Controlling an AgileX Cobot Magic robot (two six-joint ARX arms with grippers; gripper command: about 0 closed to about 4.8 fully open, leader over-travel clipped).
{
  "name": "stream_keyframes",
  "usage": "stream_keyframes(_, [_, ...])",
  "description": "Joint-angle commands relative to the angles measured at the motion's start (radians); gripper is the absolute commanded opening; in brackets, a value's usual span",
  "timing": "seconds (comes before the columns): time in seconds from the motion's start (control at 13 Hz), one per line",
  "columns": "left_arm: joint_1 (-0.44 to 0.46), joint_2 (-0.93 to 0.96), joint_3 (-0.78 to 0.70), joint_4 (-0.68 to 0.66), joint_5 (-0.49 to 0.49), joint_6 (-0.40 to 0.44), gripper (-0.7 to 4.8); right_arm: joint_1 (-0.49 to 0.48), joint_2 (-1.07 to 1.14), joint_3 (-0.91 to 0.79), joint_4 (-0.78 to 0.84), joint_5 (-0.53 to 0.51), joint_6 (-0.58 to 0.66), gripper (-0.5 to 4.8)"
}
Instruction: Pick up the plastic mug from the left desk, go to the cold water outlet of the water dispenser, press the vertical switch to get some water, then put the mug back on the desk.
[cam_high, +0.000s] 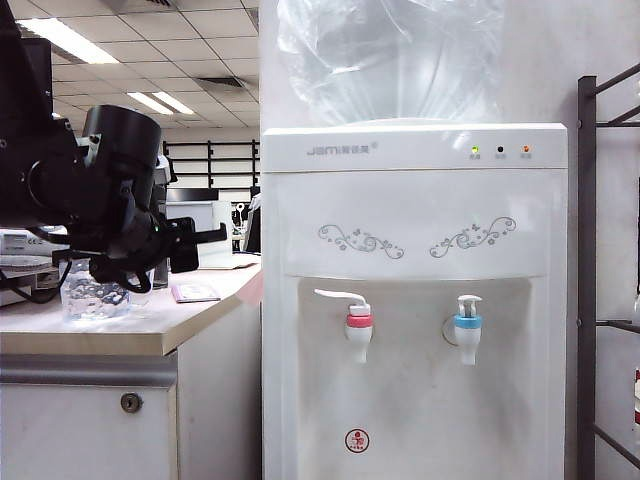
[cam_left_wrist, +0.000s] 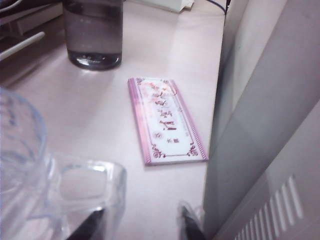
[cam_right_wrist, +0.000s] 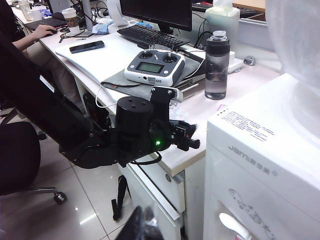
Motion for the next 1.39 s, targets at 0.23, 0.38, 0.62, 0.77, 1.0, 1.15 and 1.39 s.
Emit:
stream_keyframes(0.23, [0.0,0.043,0.021,0.027,-0.046,0.001,1.87,0.001,-0.003,0.003,0.01,-0.002,-0.003,-0.05])
stream_keyframes(0.38, [0.0,0.061,0.05,0.027,-0.06,0.001,1.87,0.001,-0.003,0.003,0.01,-0.002,-0.003,-0.05])
stream_keyframes(0.62, [0.0,0.095,0.088,0.027,-0.08,0.001,1.87,0.001,-0.003,0.003,0.009,-0.002,-0.003,-0.05])
stream_keyframes(0.77, [0.001,0.101,0.109,0.025,-0.094,0.002,1.87,0.001,-0.003,0.003,0.006,-0.002,-0.003,-0.05])
stream_keyframes(1.0, [0.014,0.105,0.123,0.013,-0.119,0.002,1.71,0.0,-0.002,0.003,-0.029,-0.001,-0.003,-0.05])
stream_keyframes(1.15, [0.014,0.105,0.123,0.012,-0.121,0.005,0.36,0.0,-0.002,0.003,-0.029,-0.001,-0.003,-0.05])
stream_keyframes(1.39, [0.014,0.105,0.133,-0.002,-0.134,0.04,-0.06,0.0,0.0,0.003,-0.029,0.001,-0.003,-0.05])
